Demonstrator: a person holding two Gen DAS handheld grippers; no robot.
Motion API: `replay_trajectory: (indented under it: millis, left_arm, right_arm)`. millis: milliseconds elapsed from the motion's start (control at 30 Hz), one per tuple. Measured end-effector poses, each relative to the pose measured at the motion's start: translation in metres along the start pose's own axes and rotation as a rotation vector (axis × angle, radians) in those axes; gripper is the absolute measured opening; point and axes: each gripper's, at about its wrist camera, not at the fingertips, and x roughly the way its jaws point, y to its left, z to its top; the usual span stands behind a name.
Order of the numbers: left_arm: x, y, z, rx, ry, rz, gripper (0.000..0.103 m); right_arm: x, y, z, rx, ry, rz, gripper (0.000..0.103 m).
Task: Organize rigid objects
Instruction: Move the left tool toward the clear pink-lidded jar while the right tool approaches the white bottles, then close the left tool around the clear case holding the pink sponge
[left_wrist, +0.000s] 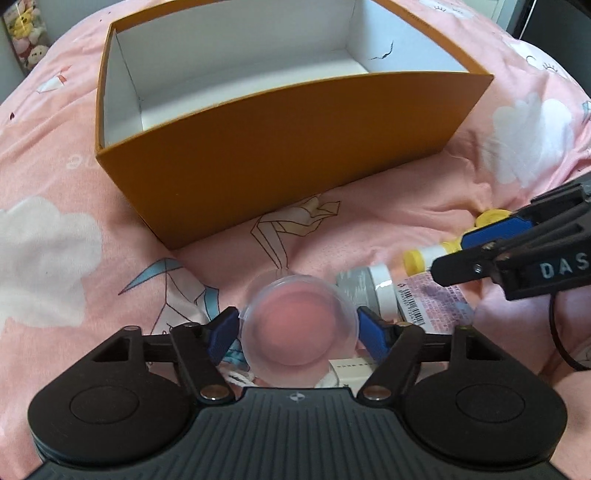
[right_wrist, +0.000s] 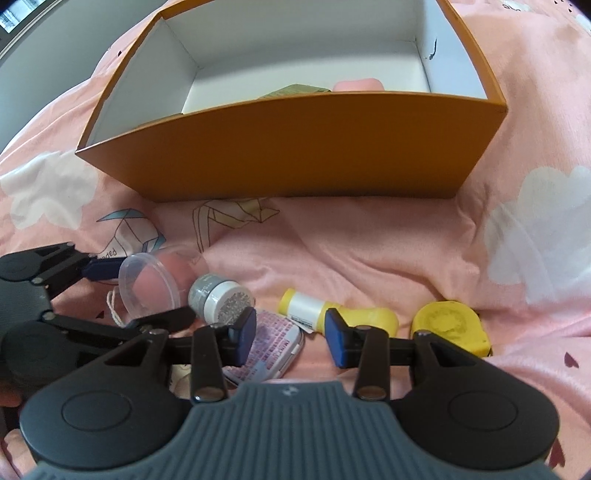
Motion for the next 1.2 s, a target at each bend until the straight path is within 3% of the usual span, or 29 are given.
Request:
replay_trajectory:
  millis: [233, 433, 600, 867, 1033, 1200]
  left_arm:
    - [-0.003, 0.002, -0.001, -0.027, -0.009, -0.016, 0.076]
    - [-0.040, 0.008, -0.003, -0.057, -0.059, -0.042, 0.074]
    - [-0.072, 0.018, -0.005, -0.084, -0.068, -0.085, 0.069]
    - [-0.092, 0.023, -0.027, -0.130, -0.027, -0.124, 0.069]
    - [-0.092, 0.022, -0.040, -0.142, 0.009, -0.119, 0.069]
    - [-0.087, 0.022, -0.046, -0.146, 0.027, -0.098, 0.069]
  right_arm:
    - [0.001, 0.005, -0.001, -0.012, 0.002, 0.006, 0.042]
    - [-0.009, 0.011, -0.001, -0.039, -0.017, 0.007, 0.042]
    - [-0.026, 0.017, -0.003, -0.067, -0.026, 0.092, 0.042]
    - [-0.031, 0.035, -0.012, -0.124, 0.063, 0.245, 0.042]
    - [-0.013, 0.044, -0.025, -0.131, 0.151, 0.241, 0.042]
    - [-0.002, 0.043, -0.030, -0.118, 0.173, 0.213, 0.051]
